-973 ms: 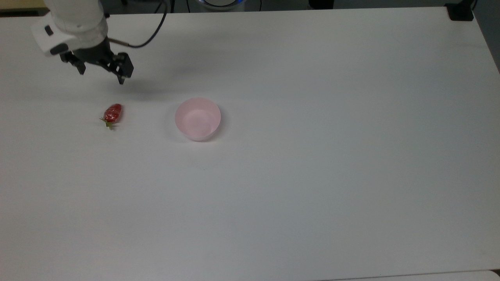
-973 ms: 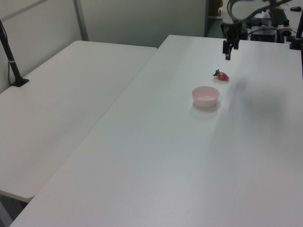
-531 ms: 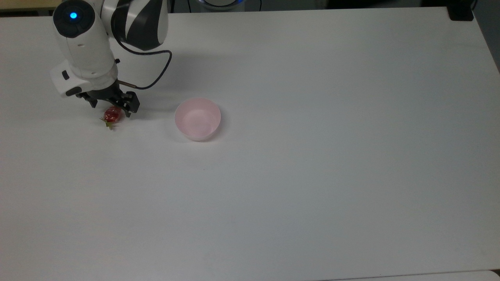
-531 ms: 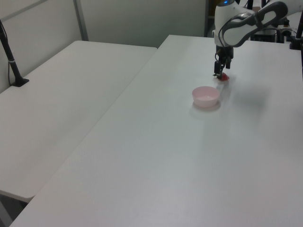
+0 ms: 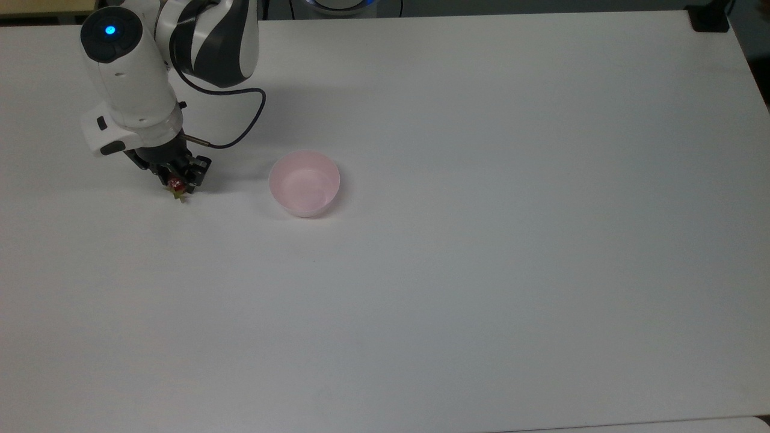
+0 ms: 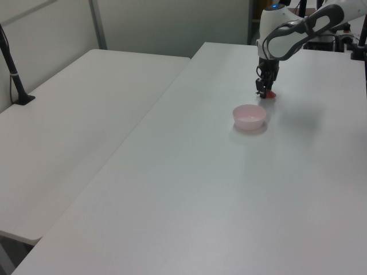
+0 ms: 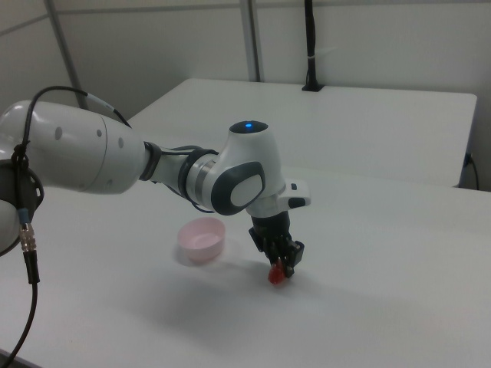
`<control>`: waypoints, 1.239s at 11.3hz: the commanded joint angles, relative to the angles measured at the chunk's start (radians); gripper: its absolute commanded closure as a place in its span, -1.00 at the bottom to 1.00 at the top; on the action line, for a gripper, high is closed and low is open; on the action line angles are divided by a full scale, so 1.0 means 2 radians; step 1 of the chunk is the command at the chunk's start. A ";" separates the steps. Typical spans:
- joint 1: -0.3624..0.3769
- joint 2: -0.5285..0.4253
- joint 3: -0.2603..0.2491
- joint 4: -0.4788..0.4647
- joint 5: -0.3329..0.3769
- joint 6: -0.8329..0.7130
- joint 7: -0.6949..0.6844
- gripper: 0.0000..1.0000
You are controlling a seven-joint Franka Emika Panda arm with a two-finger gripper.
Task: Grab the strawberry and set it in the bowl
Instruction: 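Close the gripper on the red strawberry, then lift the strawberry and carry it over the pink bowl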
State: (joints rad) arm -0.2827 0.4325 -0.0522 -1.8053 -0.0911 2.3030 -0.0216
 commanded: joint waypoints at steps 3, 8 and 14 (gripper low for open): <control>0.012 -0.039 0.027 0.001 0.009 -0.041 0.006 0.30; 0.084 -0.061 0.060 0.019 0.010 -0.081 0.104 0.29; 0.097 -0.038 0.073 0.015 0.008 -0.082 0.128 0.17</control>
State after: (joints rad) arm -0.0894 0.3582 0.0927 -1.7723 -0.0852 2.1636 0.2281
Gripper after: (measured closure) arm 0.604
